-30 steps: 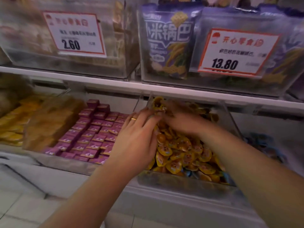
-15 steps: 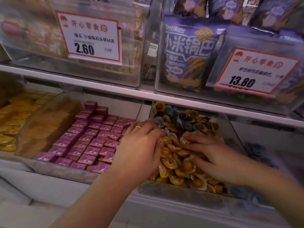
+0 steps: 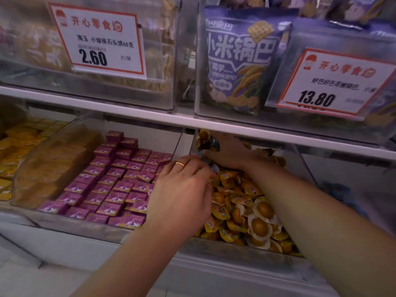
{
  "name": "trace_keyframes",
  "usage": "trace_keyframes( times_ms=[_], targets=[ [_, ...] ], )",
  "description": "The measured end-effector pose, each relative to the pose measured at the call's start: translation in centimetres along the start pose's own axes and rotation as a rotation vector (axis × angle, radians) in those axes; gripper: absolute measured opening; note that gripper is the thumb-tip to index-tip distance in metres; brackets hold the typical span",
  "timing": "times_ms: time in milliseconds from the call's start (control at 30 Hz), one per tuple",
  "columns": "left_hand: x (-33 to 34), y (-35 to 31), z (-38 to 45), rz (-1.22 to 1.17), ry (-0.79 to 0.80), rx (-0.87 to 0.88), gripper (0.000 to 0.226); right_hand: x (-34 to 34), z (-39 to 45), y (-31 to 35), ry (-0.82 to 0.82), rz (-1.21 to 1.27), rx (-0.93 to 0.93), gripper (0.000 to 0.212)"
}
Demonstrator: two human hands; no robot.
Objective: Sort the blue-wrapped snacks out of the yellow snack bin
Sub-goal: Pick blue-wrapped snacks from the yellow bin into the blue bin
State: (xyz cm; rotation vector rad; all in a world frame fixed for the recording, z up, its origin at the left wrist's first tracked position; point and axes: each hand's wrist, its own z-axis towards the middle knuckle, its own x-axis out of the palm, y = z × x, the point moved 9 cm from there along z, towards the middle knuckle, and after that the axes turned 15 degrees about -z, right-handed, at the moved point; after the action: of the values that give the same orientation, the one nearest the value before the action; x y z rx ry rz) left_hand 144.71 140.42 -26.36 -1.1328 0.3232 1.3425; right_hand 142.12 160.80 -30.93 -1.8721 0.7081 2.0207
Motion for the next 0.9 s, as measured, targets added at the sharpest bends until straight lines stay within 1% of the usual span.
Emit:
trace_keyframes(
  times_ms=[67,133,167,267,333,400,467,567,667,700,767,833,900],
  targets=[
    [0.1,-0.1,0.0,0.011,-0.006,0.006,0.037,-0.1,0.5,0.2,0.005,0.038,-0.006,0.066],
    [0.2,-0.2,0.1,0.008,-0.011,0.016,0.033,-0.2,0.8,-0.4,0.000,0.073,0.027,0.055],
    [0.3,-0.2,0.1,0.008,-0.008,0.020,0.031,-0.3,0.8,-0.7,-0.025,0.070,0.053,0.053],
    [0.6,-0.2,0.0,0.011,-0.005,0.026,0.027,-0.6,0.6,-0.6,-0.121,-0.062,0.099,0.059],
    [0.5,-0.2,-0.1,-0.006,-0.014,0.027,0.027,-0.4,0.9,0.2,-0.131,-0.152,0.064,0.058],
    [0.4,-0.2,-0.1,-0.022,-0.018,0.034,0.028,-0.3,1.2,0.4,-0.115,-0.181,0.046,0.058],
    [0.3,-0.3,-0.1,-0.029,-0.017,0.039,0.030,-0.7,1.0,-0.1,-0.109,-0.157,0.057,0.058],
    [0.1,-0.3,0.0,-0.063,-0.020,0.030,0.033,-1.1,0.2,-1.5,-0.069,-0.082,0.075,0.051],
    [-0.1,-0.3,0.1,-0.109,-0.040,0.012,0.034,-1.8,-1.4,-2.2,-0.045,0.004,0.039,0.042],
    [-0.3,-0.3,0.1,-0.122,-0.054,0.013,0.034,-2.3,-2.1,-2.3,-0.067,0.018,0.028,0.038],
    [-0.6,-0.7,0.1,-0.155,-0.086,0.028,0.030,-3.3,-3.7,-2.4,-0.113,0.053,0.036,0.021],
    [-0.8,-1.5,0.0,-0.210,-0.113,0.068,0.027,-3.9,-5.2,-2.5,-0.085,0.094,0.050,0.013],
    [-0.7,-2.3,-0.1,-0.292,-0.126,0.095,0.027,-4.5,-6.9,-2.7,-0.046,0.142,0.063,0.016]
  ],
)
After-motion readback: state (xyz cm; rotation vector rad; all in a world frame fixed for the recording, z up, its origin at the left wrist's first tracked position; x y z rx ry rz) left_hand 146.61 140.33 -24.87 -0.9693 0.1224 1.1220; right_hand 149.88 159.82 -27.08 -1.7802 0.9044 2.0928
